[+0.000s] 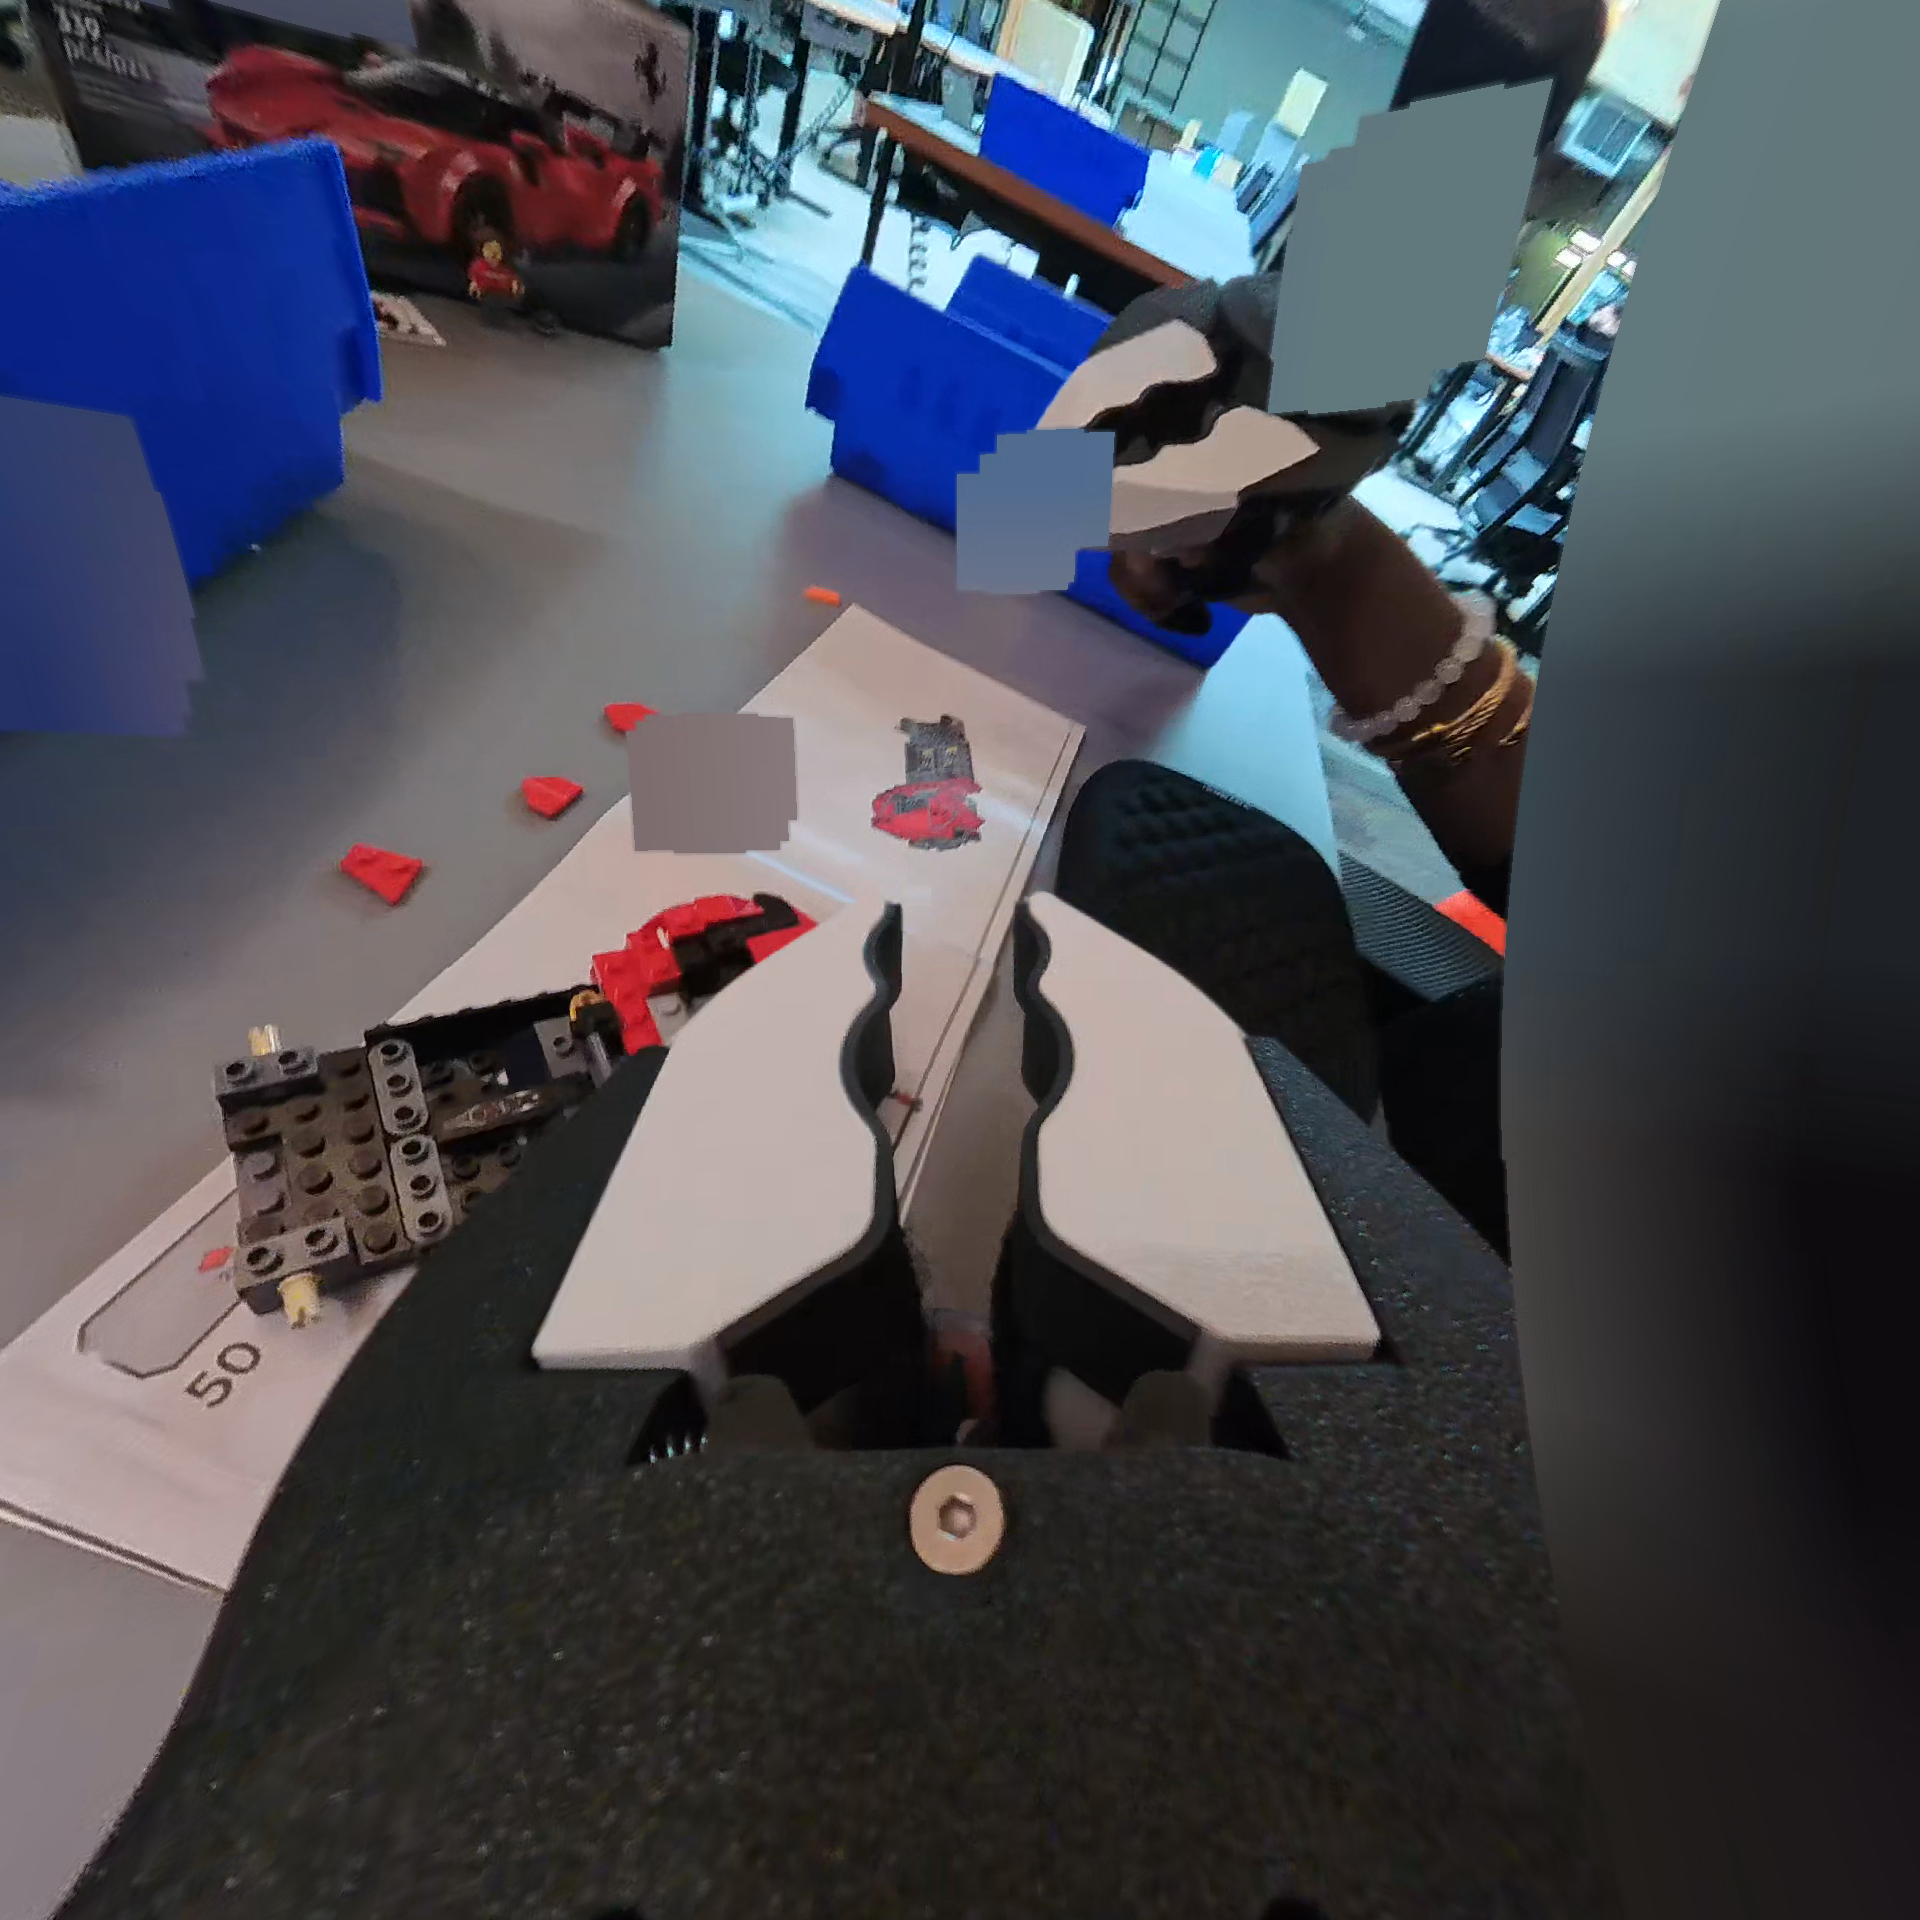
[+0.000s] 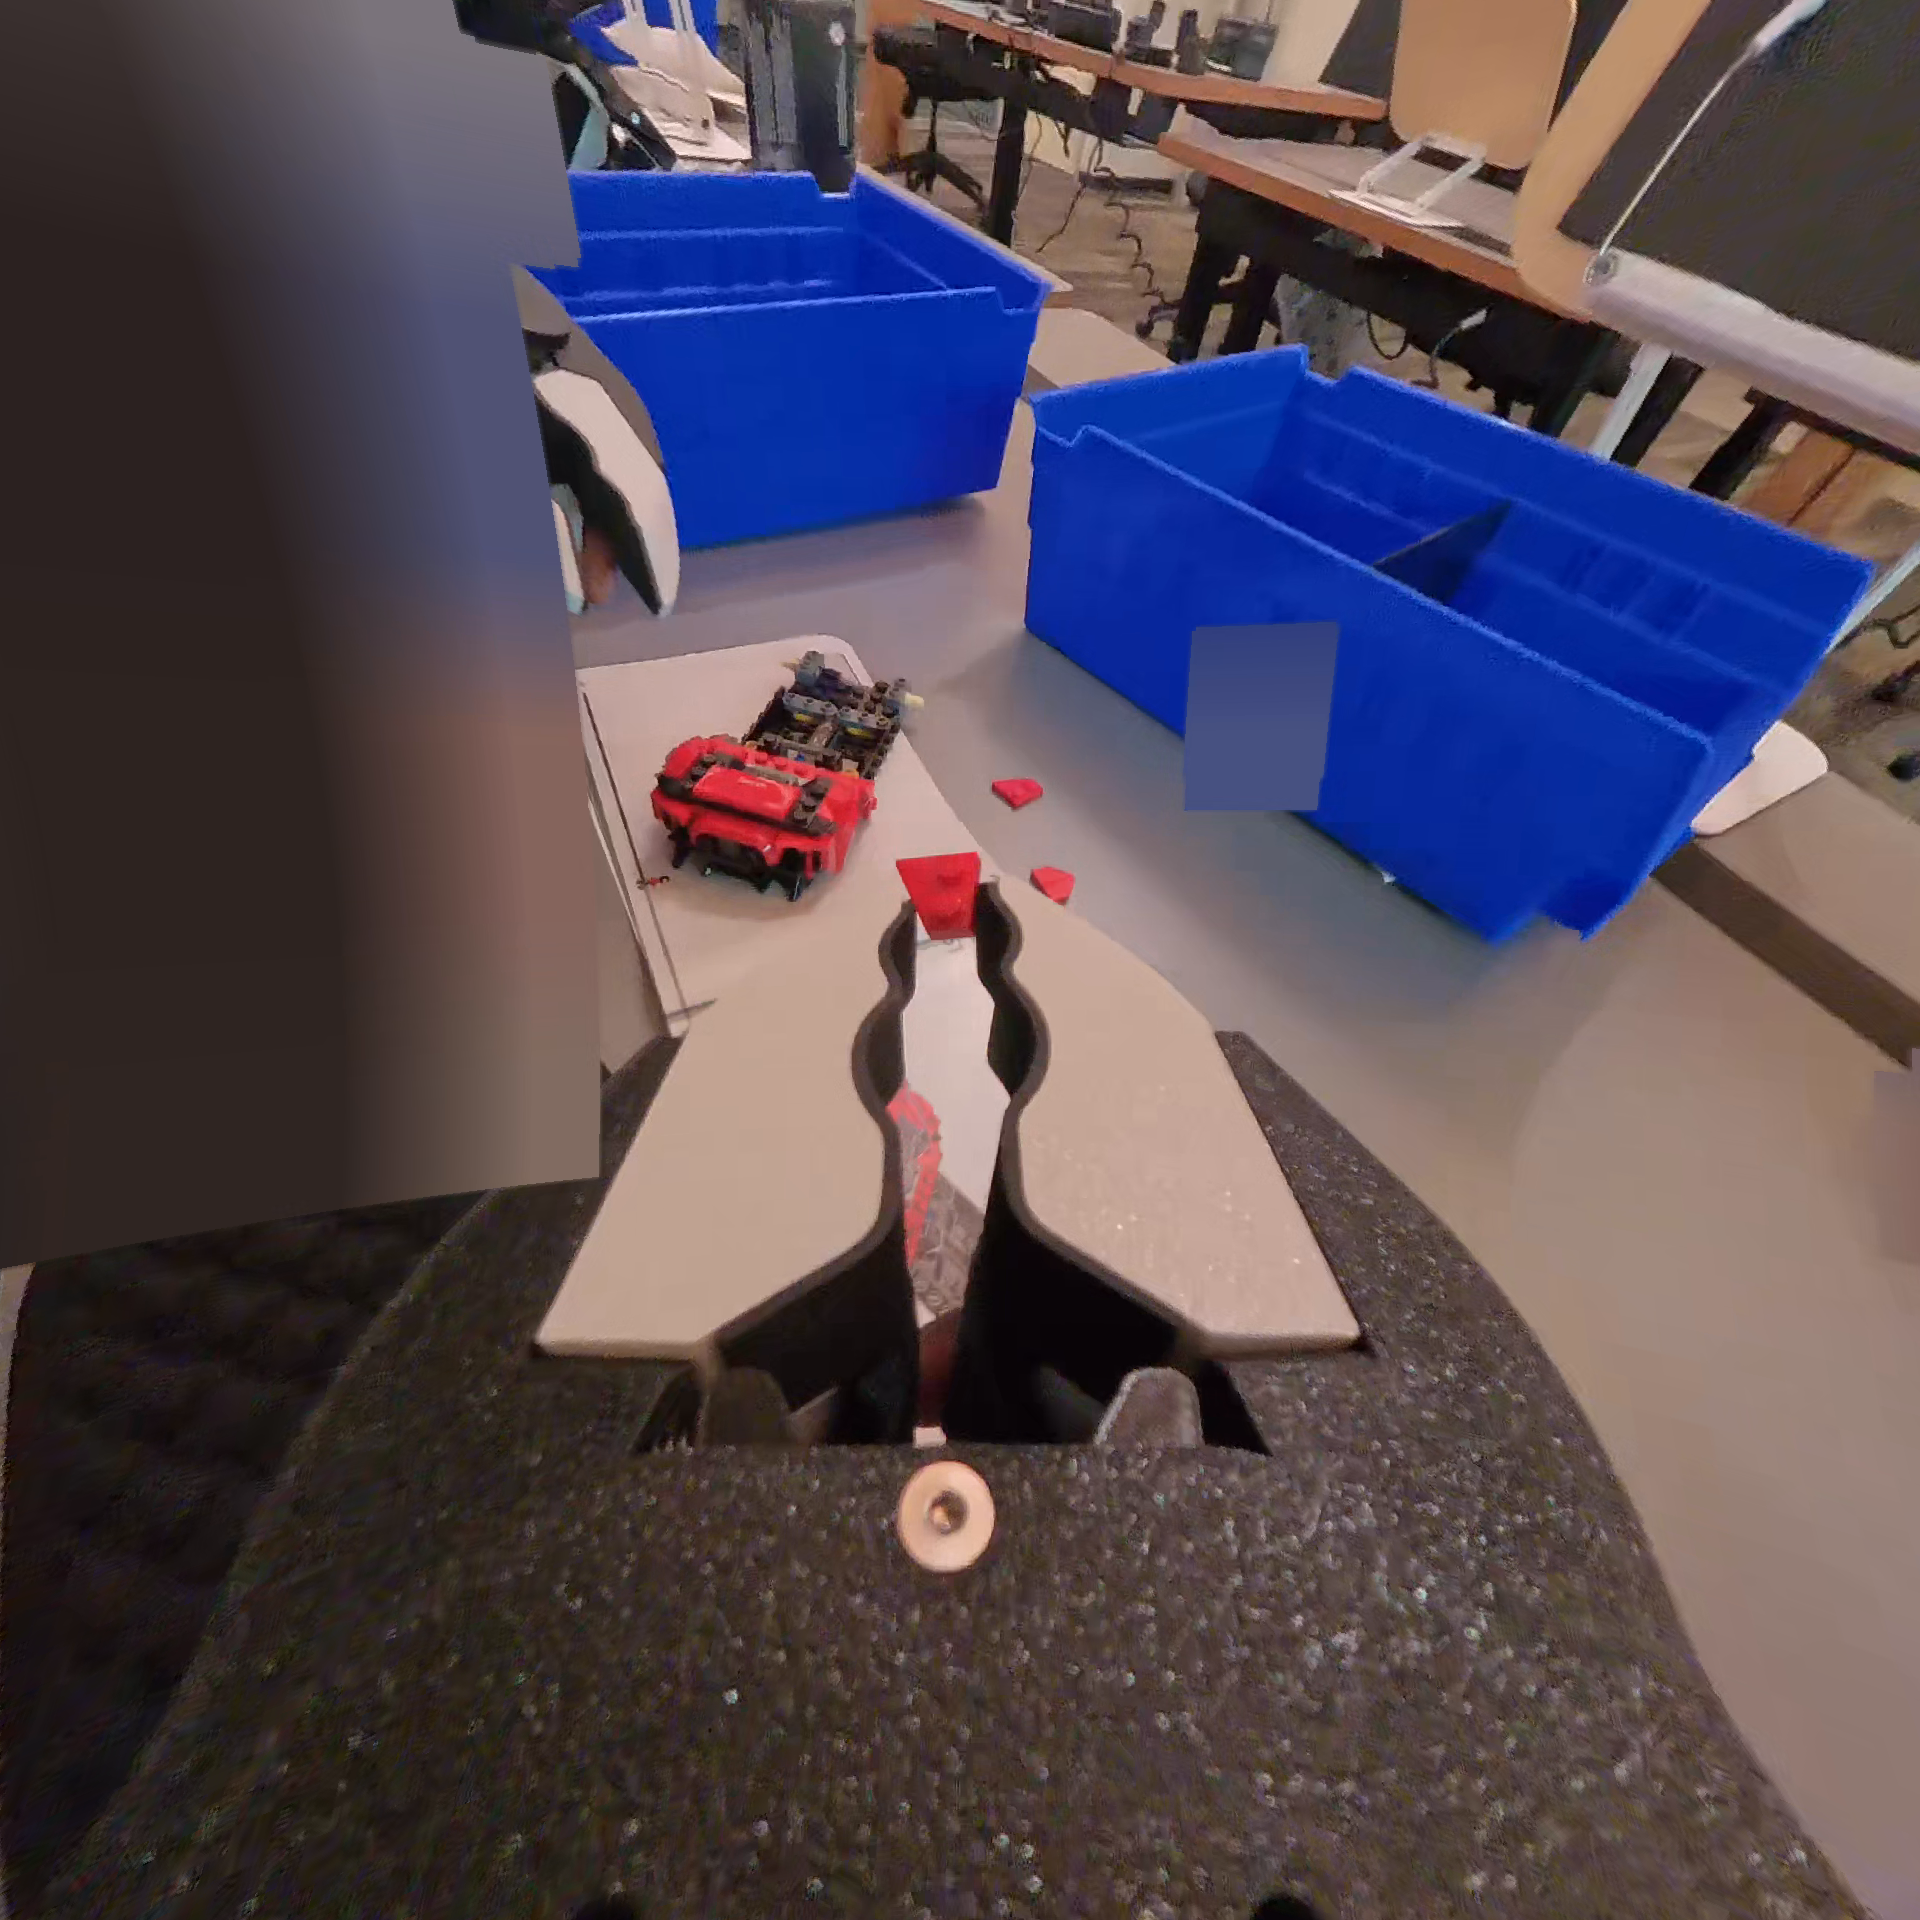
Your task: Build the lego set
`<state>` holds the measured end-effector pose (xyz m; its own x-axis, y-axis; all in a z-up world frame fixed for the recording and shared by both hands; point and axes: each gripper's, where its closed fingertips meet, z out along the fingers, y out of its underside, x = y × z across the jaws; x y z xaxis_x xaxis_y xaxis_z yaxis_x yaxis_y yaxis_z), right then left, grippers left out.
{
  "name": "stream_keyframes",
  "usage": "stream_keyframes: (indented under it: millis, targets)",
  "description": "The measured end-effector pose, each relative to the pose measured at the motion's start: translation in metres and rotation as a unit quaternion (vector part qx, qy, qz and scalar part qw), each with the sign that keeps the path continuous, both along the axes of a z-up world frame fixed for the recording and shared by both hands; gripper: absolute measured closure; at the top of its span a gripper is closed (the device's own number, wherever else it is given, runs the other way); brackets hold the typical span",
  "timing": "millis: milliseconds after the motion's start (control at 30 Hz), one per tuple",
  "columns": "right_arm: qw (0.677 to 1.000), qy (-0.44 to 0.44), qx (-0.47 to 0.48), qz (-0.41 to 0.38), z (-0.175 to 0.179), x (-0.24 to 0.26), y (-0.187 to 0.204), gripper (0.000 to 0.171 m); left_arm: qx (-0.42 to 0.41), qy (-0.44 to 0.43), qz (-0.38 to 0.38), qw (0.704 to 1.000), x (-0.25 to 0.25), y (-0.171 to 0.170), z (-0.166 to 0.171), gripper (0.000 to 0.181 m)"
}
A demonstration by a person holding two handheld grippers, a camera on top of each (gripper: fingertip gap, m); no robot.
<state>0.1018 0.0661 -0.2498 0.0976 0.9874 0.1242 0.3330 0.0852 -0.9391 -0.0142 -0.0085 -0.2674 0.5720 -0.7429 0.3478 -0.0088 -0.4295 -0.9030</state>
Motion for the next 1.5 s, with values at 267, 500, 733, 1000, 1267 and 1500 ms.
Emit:
stream_keyframes:
  millis: [267,500,733,1000,1267,1500]
  targets:
    - [0.999,0.002,-0.038,-0.036,-0.017,-0.003,-0.006,0.16,0.001,0.062,0.01,0.998,-0.003,0.001,-0.022,0.162]
    - [0.998,0.002,-0.054,-0.042,-0.024,-0.009,-0.009,0.16,0.009,0.041,0.028,0.999,-0.01,0.005,-0.019,0.162]
    - [0.997,0.017,-0.063,-0.048,-0.024,-0.014,-0.006,0.16,0.016,0.037,0.03,0.999,-0.01,0.006,-0.019,0.162]
    - [0.993,0.033,-0.101,-0.056,-0.035,-0.028,-0.003,0.16,0.02,0.027,0.033,0.999,-0.012,0.007,-0.018,0.162]
    - [0.996,0.021,-0.09,-0.02,-0.038,-0.033,-0.013,0.16,0.021,0.025,0.029,0.999,-0.012,0.007,-0.019,0.162]
    - [0.97,0.171,-0.109,0.134,0.011,-0.037,-0.055,0.16,0.023,0.023,0.029,0.999,-0.012,0.007,-0.018,0.162]
